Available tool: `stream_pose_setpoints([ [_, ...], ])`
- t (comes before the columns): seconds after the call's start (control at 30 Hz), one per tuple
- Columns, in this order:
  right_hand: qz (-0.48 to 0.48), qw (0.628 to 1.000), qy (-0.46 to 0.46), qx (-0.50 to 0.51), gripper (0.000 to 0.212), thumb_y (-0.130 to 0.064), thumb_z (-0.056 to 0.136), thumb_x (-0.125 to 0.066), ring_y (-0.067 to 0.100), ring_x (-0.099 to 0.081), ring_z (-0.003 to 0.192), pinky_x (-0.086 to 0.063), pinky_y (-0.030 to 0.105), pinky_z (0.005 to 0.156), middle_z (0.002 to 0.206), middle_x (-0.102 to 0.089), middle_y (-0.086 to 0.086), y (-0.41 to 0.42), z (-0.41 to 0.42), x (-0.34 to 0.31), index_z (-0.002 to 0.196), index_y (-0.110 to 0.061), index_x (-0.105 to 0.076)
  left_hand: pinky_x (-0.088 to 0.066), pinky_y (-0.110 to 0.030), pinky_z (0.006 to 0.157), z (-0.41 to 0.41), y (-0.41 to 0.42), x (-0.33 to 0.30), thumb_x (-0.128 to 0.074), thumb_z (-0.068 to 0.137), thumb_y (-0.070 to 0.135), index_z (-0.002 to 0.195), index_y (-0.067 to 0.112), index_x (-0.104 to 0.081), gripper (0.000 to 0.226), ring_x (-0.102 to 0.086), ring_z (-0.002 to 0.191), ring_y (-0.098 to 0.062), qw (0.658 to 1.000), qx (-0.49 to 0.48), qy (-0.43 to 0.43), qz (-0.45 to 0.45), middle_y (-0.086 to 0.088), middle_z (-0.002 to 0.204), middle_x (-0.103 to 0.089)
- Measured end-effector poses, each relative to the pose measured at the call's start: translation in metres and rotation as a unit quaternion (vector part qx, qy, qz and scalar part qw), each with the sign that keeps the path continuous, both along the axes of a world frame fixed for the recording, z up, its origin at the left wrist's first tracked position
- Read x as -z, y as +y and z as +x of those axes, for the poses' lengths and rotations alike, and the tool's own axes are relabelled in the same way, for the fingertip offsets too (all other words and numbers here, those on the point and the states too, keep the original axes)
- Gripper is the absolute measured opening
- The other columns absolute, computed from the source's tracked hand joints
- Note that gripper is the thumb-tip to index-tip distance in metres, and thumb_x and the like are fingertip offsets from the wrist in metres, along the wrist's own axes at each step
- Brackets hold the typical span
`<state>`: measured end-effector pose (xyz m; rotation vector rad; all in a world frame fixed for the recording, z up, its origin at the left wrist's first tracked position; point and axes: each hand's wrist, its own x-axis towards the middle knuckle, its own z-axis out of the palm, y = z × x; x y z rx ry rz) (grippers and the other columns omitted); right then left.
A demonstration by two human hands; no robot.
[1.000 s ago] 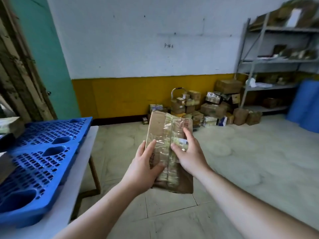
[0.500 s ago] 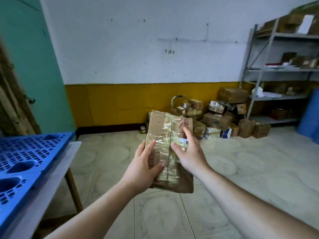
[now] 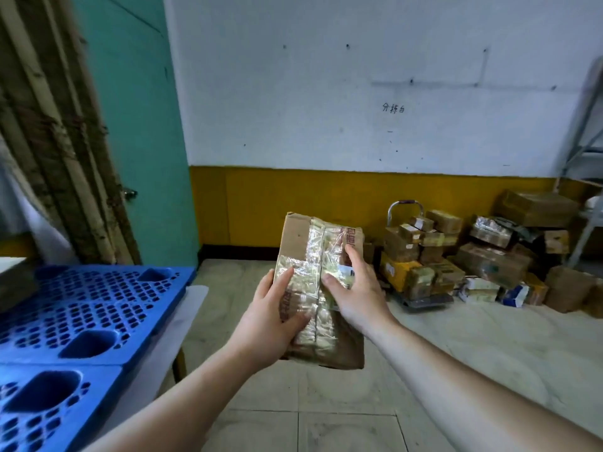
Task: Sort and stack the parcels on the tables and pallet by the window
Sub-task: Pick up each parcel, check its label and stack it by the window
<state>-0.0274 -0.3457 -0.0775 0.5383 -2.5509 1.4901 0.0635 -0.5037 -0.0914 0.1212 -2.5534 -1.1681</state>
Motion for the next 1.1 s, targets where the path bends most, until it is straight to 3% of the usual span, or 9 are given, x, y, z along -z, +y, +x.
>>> stream_pose_setpoints([
  [0.2,0.002,0.995,-0.007,-0.101,0.072,-0.045,0.094,-0.061,0.021,-0.034,0.14,-0.03,0.026,0.096,0.156,-0.03,0.0,-0.115,-0.051,0.005,0.154,-0.039,-0.022,-0.036,-0.04,0.111,-0.024,-0.098,0.007,-0.065,0.087,0.04,0.149,0.044,-0.013,0.081,-0.033,0.138,-0.013,0.994,-0.104,-0.012,-0.012,0.021,0.156,-0.008],
  [0.37,-0.008,0.978,-0.009,-0.208,0.073,-0.045,0.091,-0.065,0.018,-0.037,0.138,-0.031,0.027,0.102,0.153,-0.035,0.0,-0.219,-0.085,0.012,0.152,-0.039,-0.025,-0.031,-0.033,0.113,-0.026,-0.172,0.012,-0.068,0.086,0.035,0.149,0.039,-0.019,0.08,-0.031,0.137,-0.007,0.981,-0.196,0.002,0.004,0.018,0.155,-0.013],
  [0.5,-0.001,0.953,-0.01,-0.301,0.073,-0.046,0.091,-0.065,0.019,-0.04,0.135,-0.032,0.027,0.101,0.152,-0.036,0.0,-0.295,-0.108,0.01,0.152,-0.038,-0.026,-0.034,-0.037,0.112,-0.032,-0.216,0.011,-0.069,0.085,0.029,0.149,0.036,-0.023,0.079,-0.034,0.136,-0.008,0.96,-0.279,0.026,0.024,0.02,0.152,-0.018],
  [0.63,0.019,0.923,0.003,-0.385,0.074,-0.044,0.091,-0.065,0.02,-0.041,0.133,-0.031,0.025,0.101,0.148,-0.039,0.004,-0.362,-0.121,0.006,0.153,-0.033,-0.027,-0.033,-0.033,0.112,-0.031,-0.242,0.008,-0.068,0.087,0.029,0.149,0.035,-0.024,0.076,-0.035,0.135,-0.007,0.927,-0.374,0.03,0.032,0.02,0.15,-0.018],
  [0.73,0.031,0.889,-0.01,-0.456,0.075,-0.046,0.091,-0.065,0.021,-0.041,0.135,-0.034,0.032,0.108,0.149,-0.038,0.003,-0.405,-0.107,0.011,0.153,-0.035,-0.025,-0.035,-0.034,0.11,-0.013,-0.254,0.009,-0.068,0.087,0.027,0.148,0.034,-0.025,0.075,-0.04,0.13,-0.007,0.895,-0.442,0.031,0.054,0.024,0.142,-0.022],
  [0.8,0.041,0.864,-0.012,-0.501,0.075,-0.048,0.09,-0.064,0.022,-0.042,0.134,-0.037,0.035,0.109,0.15,-0.038,0.003,-0.429,-0.086,0.017,0.153,-0.036,-0.025,-0.034,-0.027,0.108,0.007,-0.257,0.012,-0.067,0.088,0.027,0.149,0.033,-0.025,0.074,-0.039,0.128,-0.006,0.873,-0.485,0.019,0.054,0.024,0.14,-0.022],
  [0.97,0.069,0.815,-0.016,-0.575,0.073,-0.047,0.092,-0.062,0.024,-0.043,0.13,-0.035,0.028,0.1,0.15,-0.035,0.005,-0.471,-0.022,0.026,0.154,-0.035,-0.023,-0.032,-0.032,0.113,0.067,-0.265,0.017,-0.067,0.087,0.032,0.149,0.034,-0.024,0.076,-0.036,0.132,-0.009,0.822,-0.567,-0.006,0.053,0.015,0.152,-0.02],
  [1.1,0.071,0.783,-0.014,-0.618,0.073,-0.045,0.093,-0.062,0.023,-0.045,0.128,-0.034,0.026,0.096,0.149,-0.036,0.005,-0.497,0.029,0.024,0.154,-0.035,-0.023,-0.028,-0.028,0.113,0.115,-0.276,0.016,-0.068,0.086,0.034,0.148,0.036,-0.025,0.076,-0.036,0.134,-0.01,0.791,-0.61,-0.019,0.041,0.006,0.155,-0.022],
])
